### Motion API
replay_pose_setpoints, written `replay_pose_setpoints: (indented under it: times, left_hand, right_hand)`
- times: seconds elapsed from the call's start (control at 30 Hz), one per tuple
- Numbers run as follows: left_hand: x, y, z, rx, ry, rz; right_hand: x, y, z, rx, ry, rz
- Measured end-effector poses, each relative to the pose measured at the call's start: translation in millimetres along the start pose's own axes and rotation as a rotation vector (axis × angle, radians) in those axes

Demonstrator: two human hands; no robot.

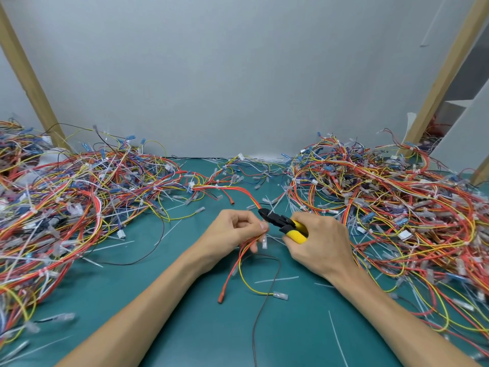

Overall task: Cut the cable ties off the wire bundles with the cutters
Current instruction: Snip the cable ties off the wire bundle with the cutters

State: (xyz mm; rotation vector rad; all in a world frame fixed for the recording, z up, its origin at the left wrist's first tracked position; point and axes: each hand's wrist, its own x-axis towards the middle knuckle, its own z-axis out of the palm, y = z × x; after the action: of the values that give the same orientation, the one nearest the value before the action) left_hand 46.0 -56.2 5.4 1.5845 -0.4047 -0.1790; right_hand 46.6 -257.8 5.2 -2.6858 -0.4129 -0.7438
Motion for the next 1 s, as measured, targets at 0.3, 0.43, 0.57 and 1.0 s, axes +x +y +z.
replay_pose_setpoints:
  times: [0.3,0.43,0.57,1.0]
  left_hand:
    - [-0.3,1.9,0.2,0.009,-0.011,-0.004]
    - [-0.1,1.1,0.3,0.015,-0.011,-0.002]
    - [0.4,0.1,0.0,0.017,-0.011,0.001]
    - [-0.5,1.0,0.0,0.010,-0.014,0.000]
  right_hand:
    - [-0.4,0.0,-1.6,-0.003,0.005,-0.008]
    - [-0.7,0.2,-1.9,-0.016,0.015,-0.010]
    - [-0.5,0.1,-1.8,-0.019,-0.001,0.002]
    - [-0.9,-0.9,-2.0,-0.019,-0.011,0.010]
